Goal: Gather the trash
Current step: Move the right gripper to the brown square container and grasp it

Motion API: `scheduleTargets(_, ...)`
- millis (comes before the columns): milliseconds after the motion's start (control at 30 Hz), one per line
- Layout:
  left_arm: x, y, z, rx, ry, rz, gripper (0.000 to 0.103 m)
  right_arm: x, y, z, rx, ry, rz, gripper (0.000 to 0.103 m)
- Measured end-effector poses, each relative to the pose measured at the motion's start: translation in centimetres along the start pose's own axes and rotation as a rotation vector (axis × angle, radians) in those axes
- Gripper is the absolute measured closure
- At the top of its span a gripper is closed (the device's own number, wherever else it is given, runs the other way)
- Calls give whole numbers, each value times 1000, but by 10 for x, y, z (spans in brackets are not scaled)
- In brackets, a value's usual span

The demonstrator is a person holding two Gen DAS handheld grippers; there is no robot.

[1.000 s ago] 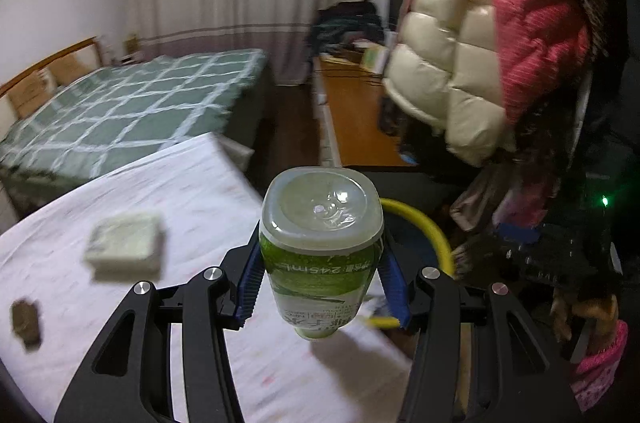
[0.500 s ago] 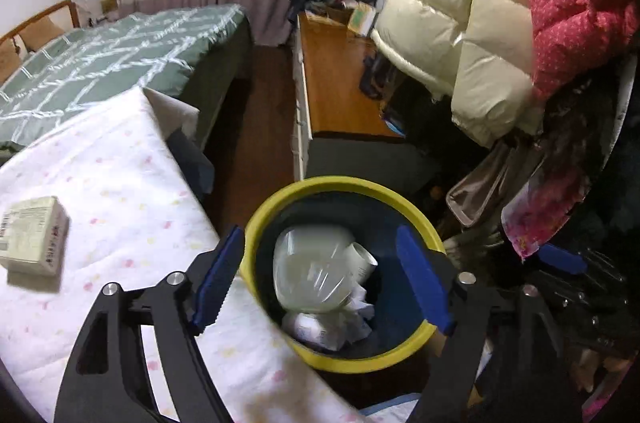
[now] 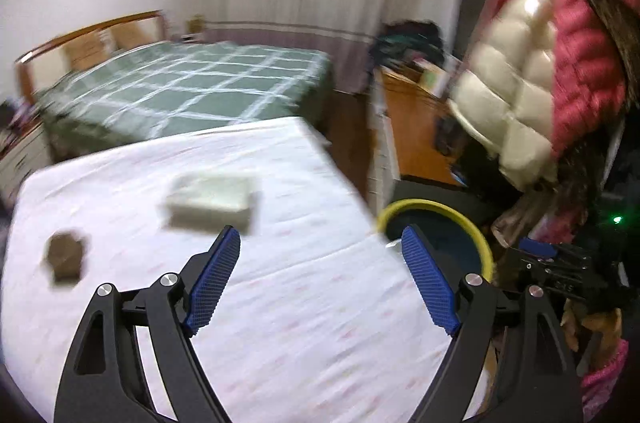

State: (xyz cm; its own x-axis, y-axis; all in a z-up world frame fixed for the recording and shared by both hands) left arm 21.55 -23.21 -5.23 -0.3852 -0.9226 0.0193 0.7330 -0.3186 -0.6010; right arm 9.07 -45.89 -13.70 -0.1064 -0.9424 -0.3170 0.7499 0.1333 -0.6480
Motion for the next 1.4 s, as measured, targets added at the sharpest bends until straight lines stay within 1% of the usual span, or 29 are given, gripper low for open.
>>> scheduleTargets(33,-25,-12,-7,5,-34,46,19,-8,8,2,-11,-14,13,49)
scheduleTargets(67,-43,-20,-11,7,-50,80,18,-17,15,5,-23,-29,27,49)
scheduleTargets(133,-86,-41,-26,14,-89,187,18,-40,35,9,-55,-65,62,49)
scheduleTargets(233,-139,-67,-46,14,-160,288,17,-83,65,14,-105,-129,123,49)
scheduleTargets(300,-169,-81,-58,13,-204,325,17,-118,89,18,-143,-179,172,49)
scheduleTargets(433,-207,-96,-81,13,-253,370,17,-187,125,25,-193,-263,246,49)
scheduleTargets(567,-234,-104,-97,14,-276,375,17,-269,162,33,-238,-336,344,49)
scheduleTargets(700,-244,-102,-105,6,-283,372,16,-342,201,41,-278,-383,423,49)
scheduleTargets(767,-245,-99,-107,-2,-281,362,16,-370,218,43,-292,-399,456,49)
scheduleTargets(833,-248,-95,-111,-12,-275,361,16,-397,233,43,-317,-415,517,49)
scheduleTargets(867,-248,-92,-111,-16,-275,360,16,-409,243,43,-316,-421,518,49)
scheduleTargets(900,-246,-87,-108,-19,-277,358,16,-416,248,43,-315,-426,510,49)
scheduleTargets(967,-249,-82,-111,-30,-286,345,16,-435,266,40,-337,-429,504,49)
scheduleTargets(1033,-252,-77,-114,-38,-293,337,16,-446,280,38,-346,-424,499,47)
scheduleTargets(1100,-254,-74,-116,-44,-299,330,16,-454,289,37,-332,-432,486,31)
scheduleTargets(1133,-255,-72,-117,-48,-301,327,16,-456,291,38,-323,-436,480,29)
scheduleTargets(1400,-264,-57,-125,-74,-316,306,16,-478,322,36,-313,-489,420,26)
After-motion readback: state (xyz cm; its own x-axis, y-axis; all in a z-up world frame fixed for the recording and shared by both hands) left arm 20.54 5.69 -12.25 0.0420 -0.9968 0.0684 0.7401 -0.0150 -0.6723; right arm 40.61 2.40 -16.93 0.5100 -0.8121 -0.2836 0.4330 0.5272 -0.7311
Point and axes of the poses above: each gripper's, at about its wrist camera, not at the fingertips, and y roughly the way its jaws point, x to its right, z to its top, the point moved 5 cm from there along y, roughly the way its jaws point, and after that the axes turned 12 degrees about z, right-handed, at the moved point
